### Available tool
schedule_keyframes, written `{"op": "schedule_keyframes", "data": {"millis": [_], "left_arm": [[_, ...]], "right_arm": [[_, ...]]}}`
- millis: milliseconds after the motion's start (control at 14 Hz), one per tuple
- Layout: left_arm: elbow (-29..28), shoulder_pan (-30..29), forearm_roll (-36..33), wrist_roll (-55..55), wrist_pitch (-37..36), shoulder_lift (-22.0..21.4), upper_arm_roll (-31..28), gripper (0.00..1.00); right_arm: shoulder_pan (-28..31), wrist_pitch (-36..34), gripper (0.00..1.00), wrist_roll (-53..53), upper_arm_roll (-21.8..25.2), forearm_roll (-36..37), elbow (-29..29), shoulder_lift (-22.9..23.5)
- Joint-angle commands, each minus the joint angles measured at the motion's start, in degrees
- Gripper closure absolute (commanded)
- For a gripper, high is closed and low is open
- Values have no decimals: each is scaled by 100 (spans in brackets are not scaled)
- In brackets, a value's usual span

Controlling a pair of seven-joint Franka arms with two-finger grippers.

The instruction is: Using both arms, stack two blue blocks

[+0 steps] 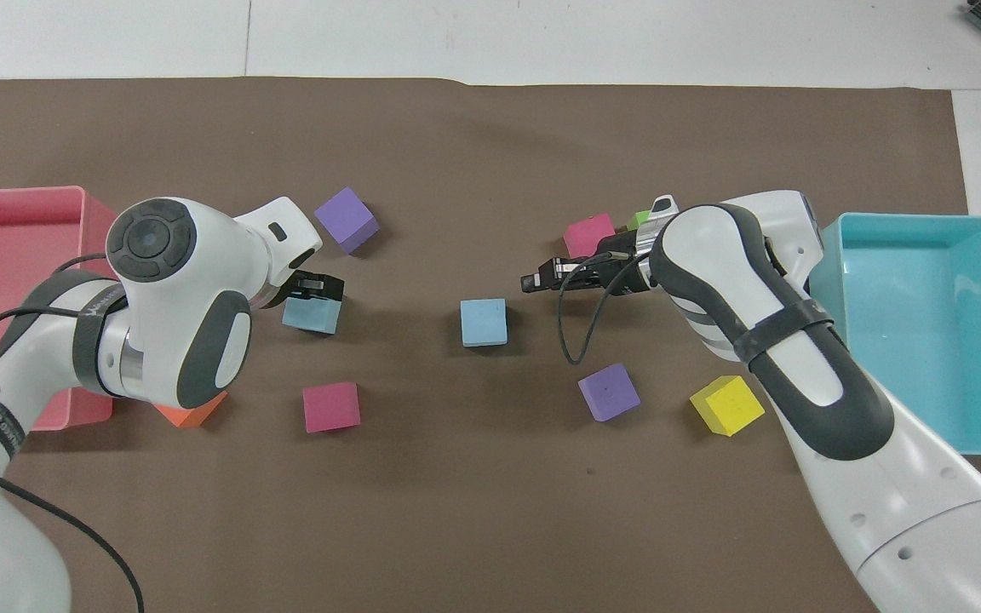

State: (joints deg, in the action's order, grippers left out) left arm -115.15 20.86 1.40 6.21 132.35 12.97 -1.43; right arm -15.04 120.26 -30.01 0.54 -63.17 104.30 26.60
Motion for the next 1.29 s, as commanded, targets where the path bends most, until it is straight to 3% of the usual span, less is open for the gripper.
{"op": "schedule_keyframes", "data": {"millis": [0,215,1218], "left_arm": [[-192,164,19,-24,194,4,-103,0],[-403,269,27,-6,194,-84,-94,0],[-403,208,27,-24,229,-93,-103,0]], "right_arm": [[37,-90,100,-163,-36,417,169,-67],[107,-239,100,-119,-36,534,292,-111],[169,-371,100,223,-36,552,196,-85]]}}
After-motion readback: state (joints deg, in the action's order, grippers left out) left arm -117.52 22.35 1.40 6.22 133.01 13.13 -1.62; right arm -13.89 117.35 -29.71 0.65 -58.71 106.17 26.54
